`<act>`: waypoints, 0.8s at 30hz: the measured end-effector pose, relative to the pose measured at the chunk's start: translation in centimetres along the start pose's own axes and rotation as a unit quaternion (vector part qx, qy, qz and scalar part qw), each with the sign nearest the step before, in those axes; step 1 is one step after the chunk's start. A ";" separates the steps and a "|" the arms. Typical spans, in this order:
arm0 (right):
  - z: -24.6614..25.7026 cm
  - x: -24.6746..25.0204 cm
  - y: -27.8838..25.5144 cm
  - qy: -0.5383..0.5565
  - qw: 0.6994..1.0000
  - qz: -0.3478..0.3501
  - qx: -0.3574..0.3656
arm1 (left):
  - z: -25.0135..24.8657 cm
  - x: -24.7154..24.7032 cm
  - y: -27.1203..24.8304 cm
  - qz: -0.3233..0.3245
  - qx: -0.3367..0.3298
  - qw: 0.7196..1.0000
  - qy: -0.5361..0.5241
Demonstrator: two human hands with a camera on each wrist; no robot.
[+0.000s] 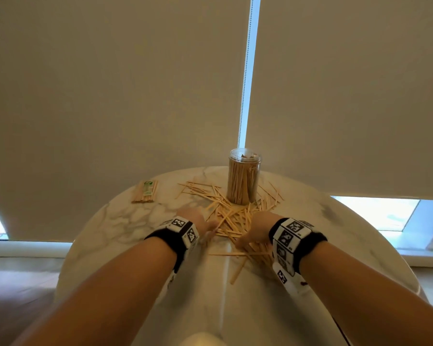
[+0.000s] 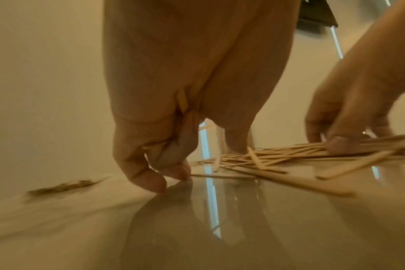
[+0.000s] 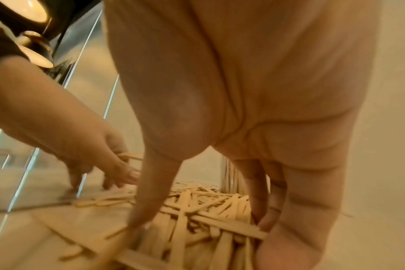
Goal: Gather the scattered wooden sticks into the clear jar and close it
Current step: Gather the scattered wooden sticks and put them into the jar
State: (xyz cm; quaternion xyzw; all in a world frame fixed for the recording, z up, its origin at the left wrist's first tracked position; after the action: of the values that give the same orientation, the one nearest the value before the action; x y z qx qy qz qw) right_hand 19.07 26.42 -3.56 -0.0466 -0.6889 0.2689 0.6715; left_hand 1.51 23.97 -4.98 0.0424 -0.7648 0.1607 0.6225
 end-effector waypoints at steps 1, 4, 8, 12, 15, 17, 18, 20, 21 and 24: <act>-0.1 0.1 0.1 0.014 1.000 -0.002 0.000 | -1.3 -0.3 0.3 -0.003 -0.019 1.000 0.003; -0.9 0.4 0.0 0.066 0.998 -0.011 -0.005 | -3.6 -0.8 0.2 0.017 -0.030 0.998 0.060; -2.1 0.4 -0.4 0.101 0.995 -0.018 -0.003 | -3.2 -0.7 0.2 0.025 -0.001 0.998 0.053; -2.9 -0.1 -0.9 0.136 0.991 -0.017 -0.007 | -3.1 -0.5 -0.3 0.026 0.007 0.996 0.084; -2.4 -0.7 -1.6 0.140 0.990 -0.019 -0.009 | -3.5 -0.7 -0.8 0.044 -0.014 0.987 0.152; -1.9 -0.8 -2.0 0.098 0.995 -0.026 -0.004 | -3.8 -0.8 -1.1 0.052 -0.026 0.979 0.196; -1.8 -0.8 -2.0 0.083 0.996 -0.032 -0.006 | -3.8 -0.8 -1.4 0.051 -0.027 0.978 0.200; -2.1 -0.8 -2.3 0.083 0.996 -0.032 -0.009 | -3.7 -0.9 -2.0 0.045 -0.031 0.976 0.211; -2.4 -0.8 -2.5 0.090 0.996 -0.027 -0.010 | -3.5 -0.8 -2.4 0.039 -0.036 0.977 0.206; -3.6 -1.4 -3.0 0.131 0.991 -0.012 -0.017 | -1.5 -1.5 -2.6 0.069 -0.014 0.978 0.196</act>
State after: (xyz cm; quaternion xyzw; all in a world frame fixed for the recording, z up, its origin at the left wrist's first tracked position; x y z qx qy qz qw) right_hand 23.50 24.43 -3.66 -0.0847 -0.5996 0.2405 0.7586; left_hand 3.93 21.72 -5.63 -0.0520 -0.6313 0.1977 0.7481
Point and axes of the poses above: each hand's wrist, its own y-axis towards the middle knuckle, its own x-axis out of the back of the hand, z = x × y, the point moved 8 cm from there along y, towards the middle knuckle, and after that the axes turned 5 degrees about z, right-handed, at the moved point
